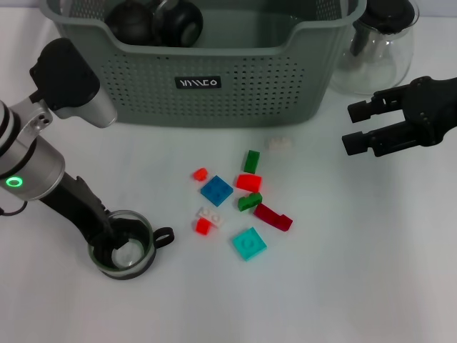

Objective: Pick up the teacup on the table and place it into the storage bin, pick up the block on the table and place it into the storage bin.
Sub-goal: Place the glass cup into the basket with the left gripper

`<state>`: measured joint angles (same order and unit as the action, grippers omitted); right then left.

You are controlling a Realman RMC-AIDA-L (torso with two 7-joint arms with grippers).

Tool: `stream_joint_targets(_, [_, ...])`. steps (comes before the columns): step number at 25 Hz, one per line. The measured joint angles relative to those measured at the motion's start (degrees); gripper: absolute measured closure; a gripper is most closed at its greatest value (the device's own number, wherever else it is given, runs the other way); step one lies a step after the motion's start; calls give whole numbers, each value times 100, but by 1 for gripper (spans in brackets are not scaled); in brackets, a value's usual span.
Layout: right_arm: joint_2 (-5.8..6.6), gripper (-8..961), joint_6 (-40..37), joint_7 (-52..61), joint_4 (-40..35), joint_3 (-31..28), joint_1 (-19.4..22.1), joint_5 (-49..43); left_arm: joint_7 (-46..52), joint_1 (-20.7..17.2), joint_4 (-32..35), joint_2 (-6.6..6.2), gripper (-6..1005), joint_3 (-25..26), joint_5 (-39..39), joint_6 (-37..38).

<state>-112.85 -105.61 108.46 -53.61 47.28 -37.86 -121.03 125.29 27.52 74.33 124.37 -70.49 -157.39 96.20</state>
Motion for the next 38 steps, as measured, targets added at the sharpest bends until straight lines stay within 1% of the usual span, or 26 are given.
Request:
stream_joint_targets(3, [0, 142, 11, 4, 0, 0, -2, 3, 29, 9, -17, 2, 565, 0, -6, -45])
stream_joint_targets(11, [0, 142, 15, 20, 0, 0, -13, 17, 4, -15, -50, 3, 738, -13, -11, -90])
stream_joint_targets(14, [0, 142, 15, 22, 0, 0, -14, 18, 7, -45, 34, 2, 803, 1, 14, -51])
stream_joint_targets(16, [0, 142, 15, 22, 0, 0, -13, 18, 27, -59, 161, 7, 866, 45, 62, 9])
stream_joint_targets(18, [0, 142, 10, 23, 0, 1, -13, 16, 59, -62, 347, 11, 929, 145, 200, 141])
stream_joint_targets(19, [2, 142, -1, 25, 0, 0, -16, 15, 102, -40, 503, 9, 961, 282, 348, 255])
stream_joint_targets(22, [38, 141, -36, 59, -4, 1, -35, 3, 240, 91, 901, -8, 962, 791, 835, 590])
stream_joint_targets(24, [74, 141, -78, 105, -4, 4, -39, -5, 292, 355, 1201, -22, 962, 1508, 1395, 946])
stream_joint_targets(26, [121, 141, -179, 148, -1, 1, -43, -7, 297, 702, 1378, -53, 962, 2314, 1950, 1266])
stream_joint_targets(27, [154, 141, -226, 190, -1, -3, -43, -10, 296, 880, 1421, -81, 962, 2679, 2202, 1361])
stream_joint_targets(28, [199, 141, -274, 244, -2, -9, -42, -15, 294, 1001, 1448, -112, 962, 2924, 2382, 1394])
stream_joint_targets(29, [251, 141, -322, 325, -2, -13, -37, -19, 286, 1167, 1456, -182, 962, 3177, 2602, 1378])
stream_joint_targets(31, [359, 141, -398, 488, -2, -31, -31, -23, 286, 1347, 1400, -297, 962, 3290, 2846, 1152])
stream_joint_targets(33, [476, 141, -464, 679, 1, -50, -34, -24, 299, 1519, 1227, -406, 961, 3220, 2918, 766])
stream_joint_targets(34, [524, 141, -484, 765, -5, -62, -41, -24, 310, 1590, 1127, -434, 961, 3147, 2896, 565])
stream_joint_targets(37, [598, 141, -490, 915, -41, -142, -57, -23, 420, 1824, 725, -498, 961, 2816, 2601, -338])
stream_joint_targets(38, [611, 141, -491, 945, -47, -172, -61, -23, 535, 1950, 434, -542, 961, 2567, 2352, -836])
